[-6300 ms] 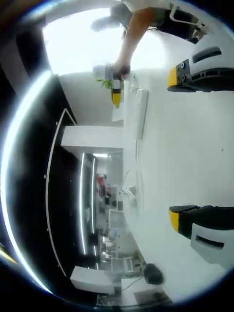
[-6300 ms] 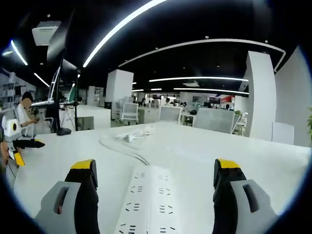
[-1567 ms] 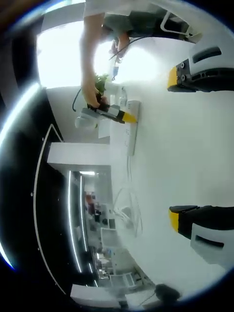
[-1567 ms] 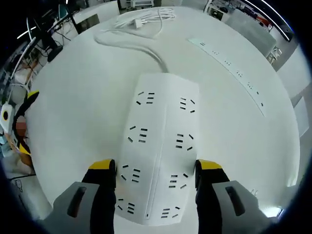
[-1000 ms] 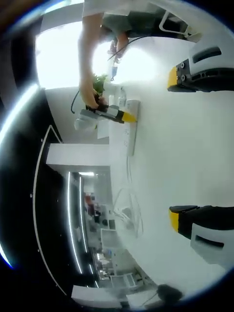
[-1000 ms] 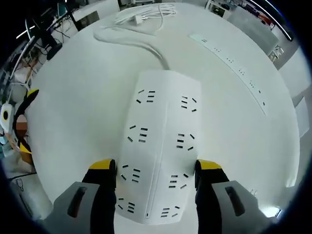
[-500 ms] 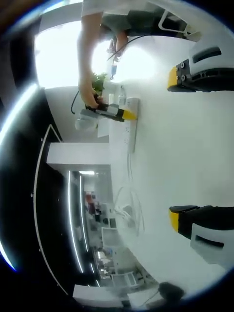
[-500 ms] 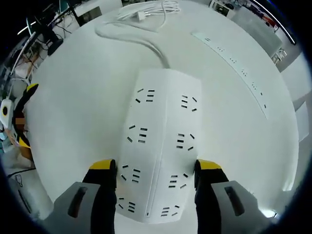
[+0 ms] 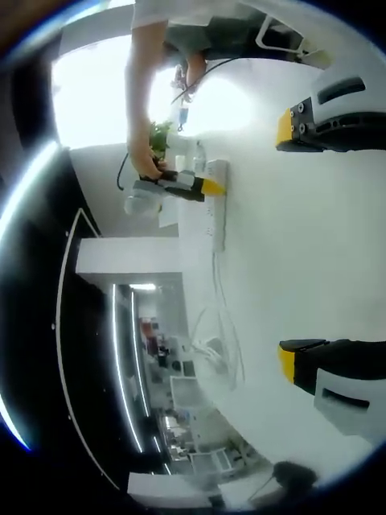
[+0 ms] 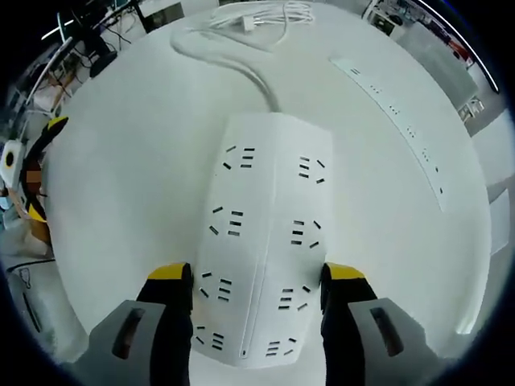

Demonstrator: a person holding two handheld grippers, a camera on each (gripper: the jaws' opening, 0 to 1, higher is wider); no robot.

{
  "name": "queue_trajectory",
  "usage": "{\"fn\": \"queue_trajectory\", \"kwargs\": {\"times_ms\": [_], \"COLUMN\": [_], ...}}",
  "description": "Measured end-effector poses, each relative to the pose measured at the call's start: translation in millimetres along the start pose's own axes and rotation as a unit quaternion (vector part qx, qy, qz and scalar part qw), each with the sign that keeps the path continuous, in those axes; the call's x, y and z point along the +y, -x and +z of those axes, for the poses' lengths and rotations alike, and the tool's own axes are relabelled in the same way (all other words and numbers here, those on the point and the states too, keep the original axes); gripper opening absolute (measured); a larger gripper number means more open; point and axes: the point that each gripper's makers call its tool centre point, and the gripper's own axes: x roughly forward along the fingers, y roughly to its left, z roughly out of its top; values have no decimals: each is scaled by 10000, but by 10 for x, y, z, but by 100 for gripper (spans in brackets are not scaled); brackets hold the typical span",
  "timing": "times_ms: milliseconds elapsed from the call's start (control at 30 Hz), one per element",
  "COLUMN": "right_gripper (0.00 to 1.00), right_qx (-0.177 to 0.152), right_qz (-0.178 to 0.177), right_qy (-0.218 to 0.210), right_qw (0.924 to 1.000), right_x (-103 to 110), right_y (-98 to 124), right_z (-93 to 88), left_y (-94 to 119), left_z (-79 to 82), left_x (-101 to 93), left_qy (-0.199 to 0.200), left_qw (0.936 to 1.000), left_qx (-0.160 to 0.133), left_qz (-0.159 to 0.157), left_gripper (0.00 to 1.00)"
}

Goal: Straighten the power strip on the desk, plug the charger into it

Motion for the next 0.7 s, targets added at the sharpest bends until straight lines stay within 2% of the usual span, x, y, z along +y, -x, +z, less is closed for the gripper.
{"fn": "queue_trajectory", "kwargs": {"times_ms": [333, 700], "right_gripper": [63, 63], "right_qx": [0, 110], "right_qz": [62, 135], "right_qy": [145, 374], "right_qw": [9999, 9992], "right_x": [85, 84], "right_y": [9, 3], "right_z": [-21, 2], "left_y": [-66, -44], "left_z": [59, 17], "left_x": [-83, -68], "left_qy": [-77, -97], "left_qw": [9998, 9996], "left_qx": [51, 162], "left_qz": [-155, -191], "left_gripper": [99, 99]}}
